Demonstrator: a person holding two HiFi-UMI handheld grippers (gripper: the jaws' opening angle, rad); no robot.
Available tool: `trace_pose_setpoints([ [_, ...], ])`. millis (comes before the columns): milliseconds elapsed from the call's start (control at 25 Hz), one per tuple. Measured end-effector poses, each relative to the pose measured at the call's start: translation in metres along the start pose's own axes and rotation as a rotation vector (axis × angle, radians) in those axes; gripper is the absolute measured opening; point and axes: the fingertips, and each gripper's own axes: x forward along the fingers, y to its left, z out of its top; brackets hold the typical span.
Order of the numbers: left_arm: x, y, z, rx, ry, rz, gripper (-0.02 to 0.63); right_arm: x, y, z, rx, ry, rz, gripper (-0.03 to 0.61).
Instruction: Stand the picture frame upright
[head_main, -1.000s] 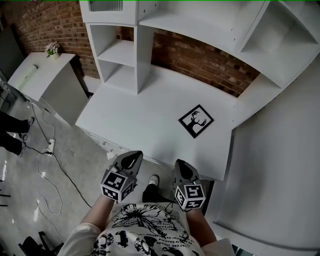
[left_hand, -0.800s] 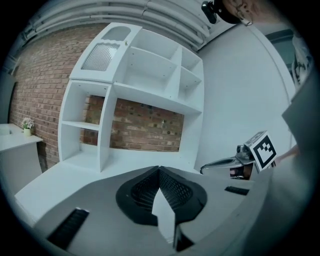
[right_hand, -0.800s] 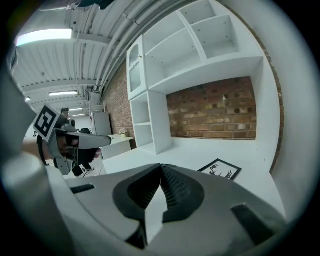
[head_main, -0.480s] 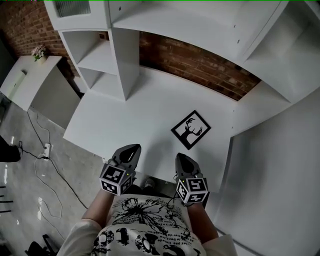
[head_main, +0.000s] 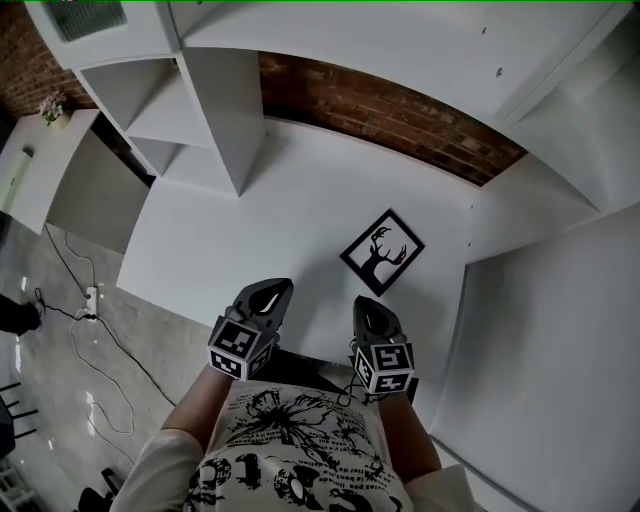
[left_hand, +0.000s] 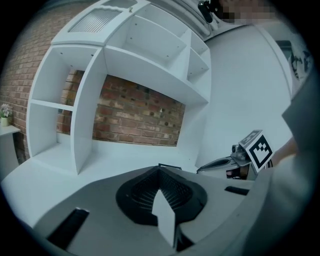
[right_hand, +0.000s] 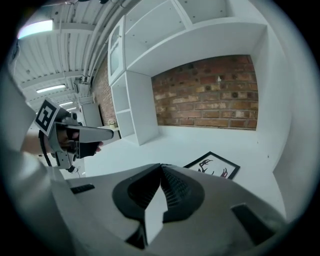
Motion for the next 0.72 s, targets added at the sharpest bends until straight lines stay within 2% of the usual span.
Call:
trace_pose_setpoints([
  [320,0.034,0.022,-0.017,-0.005,0.045,-0.079,0.011,0.049,-0.008,-0.026,-0.043,0.161,0.037,0.008],
  [480,0.046,0.032,-0.026,-0.013,0.071,-0.088,0.011,0.071,-0.021,-0.035,-0.074,0.228,0.024,0.061],
  [520,0.047,0.034,-0.028,-0.024,0.074,-0.091,0.011,0.076,-0.024,-0.036,-0.087,0.248,0.018,0.089],
  [640,0.050,0.040,-0.026,-0.095,0.062,-0.097,0.011,0.090,-0.035,-0.041,-0.128,0.300,0.005,0.097],
  [720,0.052,0.043,-0.025,-0.111,0.055,-0.097,0.011,0.099,-0.043,-0.047,-0.156,0.342,0.003,0.120],
])
